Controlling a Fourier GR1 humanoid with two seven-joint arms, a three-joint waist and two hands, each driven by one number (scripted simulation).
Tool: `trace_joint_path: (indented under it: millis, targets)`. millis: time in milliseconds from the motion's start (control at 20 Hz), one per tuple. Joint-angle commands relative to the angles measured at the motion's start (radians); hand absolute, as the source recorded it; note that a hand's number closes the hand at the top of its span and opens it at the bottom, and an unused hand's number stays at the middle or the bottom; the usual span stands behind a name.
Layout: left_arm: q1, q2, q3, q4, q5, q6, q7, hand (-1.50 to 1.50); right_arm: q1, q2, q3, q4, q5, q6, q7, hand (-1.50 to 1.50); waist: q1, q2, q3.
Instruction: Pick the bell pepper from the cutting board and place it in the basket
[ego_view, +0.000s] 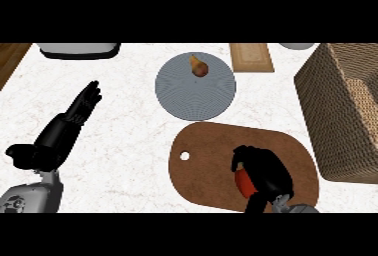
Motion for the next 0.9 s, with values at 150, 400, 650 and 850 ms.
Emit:
trace_joint_path:
  millis: [150, 400, 650, 850]
  targets:
    - [-0.053, -0.021, 0.012, 0.086, -0.025, 0.025, -0.026, 0.0, 0.023, -0.03, 0.092, 0.042, 0.101, -0.031, -0.06, 1.5, -0.003, 0.007, 0.006]
    - [-0.039, -0.025, -0.003, -0.023, -0.014, 0.014, 0.056, 0.0, -0.024, -0.008, 0.083, 0.083, 0.157, -0.125, -0.105, 1.5, 0.002, 0.006, 0.006]
    - [-0.037, 0.015, 0.056, 0.053, 0.009, -0.008, -0.005, 0.0, 0.299, -0.228, 0.104, -0.235, 0.117, -0.2, -0.232, 1.5, -0.026, 0.002, 0.005]
    - [0.004, 0.01, 0.054, 0.01, -0.004, 0.007, -0.017, 0.0, 0.562, -0.342, 0.073, -0.385, 0.05, -0.342, -0.34, 1.5, -0.033, 0.0, 0.006]
